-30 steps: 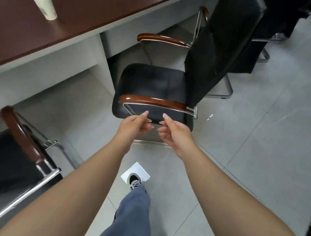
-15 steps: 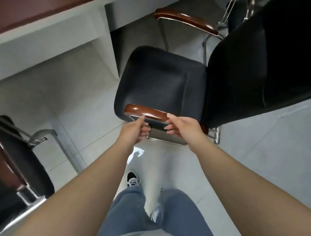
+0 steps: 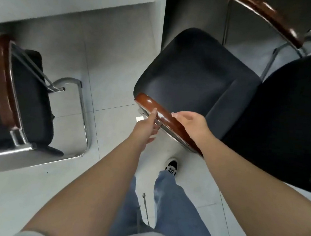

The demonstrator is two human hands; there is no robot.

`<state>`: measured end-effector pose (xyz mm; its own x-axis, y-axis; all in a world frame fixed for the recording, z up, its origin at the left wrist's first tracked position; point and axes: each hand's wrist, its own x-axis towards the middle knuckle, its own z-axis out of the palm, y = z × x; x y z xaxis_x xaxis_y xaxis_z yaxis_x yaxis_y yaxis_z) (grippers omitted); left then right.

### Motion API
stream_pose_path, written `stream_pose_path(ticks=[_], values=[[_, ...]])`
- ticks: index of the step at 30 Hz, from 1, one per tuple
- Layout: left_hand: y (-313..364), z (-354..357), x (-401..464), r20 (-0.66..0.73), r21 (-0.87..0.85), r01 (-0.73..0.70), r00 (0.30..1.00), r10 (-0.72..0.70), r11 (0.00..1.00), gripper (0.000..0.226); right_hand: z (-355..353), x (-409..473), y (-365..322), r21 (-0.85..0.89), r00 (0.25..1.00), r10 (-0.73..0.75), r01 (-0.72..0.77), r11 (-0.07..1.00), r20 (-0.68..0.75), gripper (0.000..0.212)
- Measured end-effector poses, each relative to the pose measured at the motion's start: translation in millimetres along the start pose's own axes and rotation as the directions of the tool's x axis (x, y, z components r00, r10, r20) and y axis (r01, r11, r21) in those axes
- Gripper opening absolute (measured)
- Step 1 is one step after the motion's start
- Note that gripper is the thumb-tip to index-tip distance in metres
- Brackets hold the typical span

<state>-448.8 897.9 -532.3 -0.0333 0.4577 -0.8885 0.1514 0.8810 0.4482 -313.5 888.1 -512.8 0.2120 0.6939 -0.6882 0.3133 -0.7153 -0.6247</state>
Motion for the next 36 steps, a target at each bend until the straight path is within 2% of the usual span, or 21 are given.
stream_pose_path(ticks=[3,6,9,13,16,18,25,33,36], values=[[-3.5,20.1,8.1,-0.055,-0.112,0.002,0.998,-0.008,0.994,0.058,-10.7,17.5,10.1,-0.148,0.985,0.092,-0.07,0.986,0.147,0.04],[-8.1,29.1,17.2,-0.095,-0.229,0.008,0.995,-0.03,0.974,0.047,-19.3,29.9,23.0,-0.295,0.955,0.2,-0.13,0.947,0.221,0.051],[-8.1,37.0,22.1,-0.082,-0.387,0.005,0.996,-0.04,0.922,0.035,-21.4,40.9,34.0,-0.324,0.914,0.318,-0.231,0.918,0.25,0.062],[-7.5,37.9,25.8,-0.116,-0.419,-0.025,0.993,-0.026,0.908,0.035,-15.6,46.8,39.0,-0.323,0.882,0.387,-0.296,0.899,0.268,0.079],[-5.7,33.4,27.1,-0.084,-0.418,-0.001,0.996,-0.038,0.909,0.039,-14.5,45.7,35.8,-0.319,0.879,0.407,-0.323,0.891,0.248,0.06],[-4.4,31.2,25.9,-0.046,-0.402,0.025,0.998,-0.048,0.915,0.039,-14.9,42.9,34.9,-0.327,0.878,0.403,-0.313,0.891,0.258,0.054],[34.6,-2.0,33.7,0.09,-0.329,0.048,0.996,-0.019,0.943,0.031,-2.1,44.2,-5.9,-0.278,0.884,0.429,-0.371,0.886,0.185,0.057],[137.4,-86.1,62.8,0.194,-0.083,-0.018,0.98,0.034,0.996,0.034,58.1,66.3,-90.5,0.001,0.916,0.382,-0.385,0.923,0.121,0.065],[165.8,-116.8,77.3,0.178,-0.021,-0.006,0.984,0.01,1.0,0.032,87.3,75.4,-118.5,0.09,0.903,0.416,-0.426,0.9,0.11,0.065]])
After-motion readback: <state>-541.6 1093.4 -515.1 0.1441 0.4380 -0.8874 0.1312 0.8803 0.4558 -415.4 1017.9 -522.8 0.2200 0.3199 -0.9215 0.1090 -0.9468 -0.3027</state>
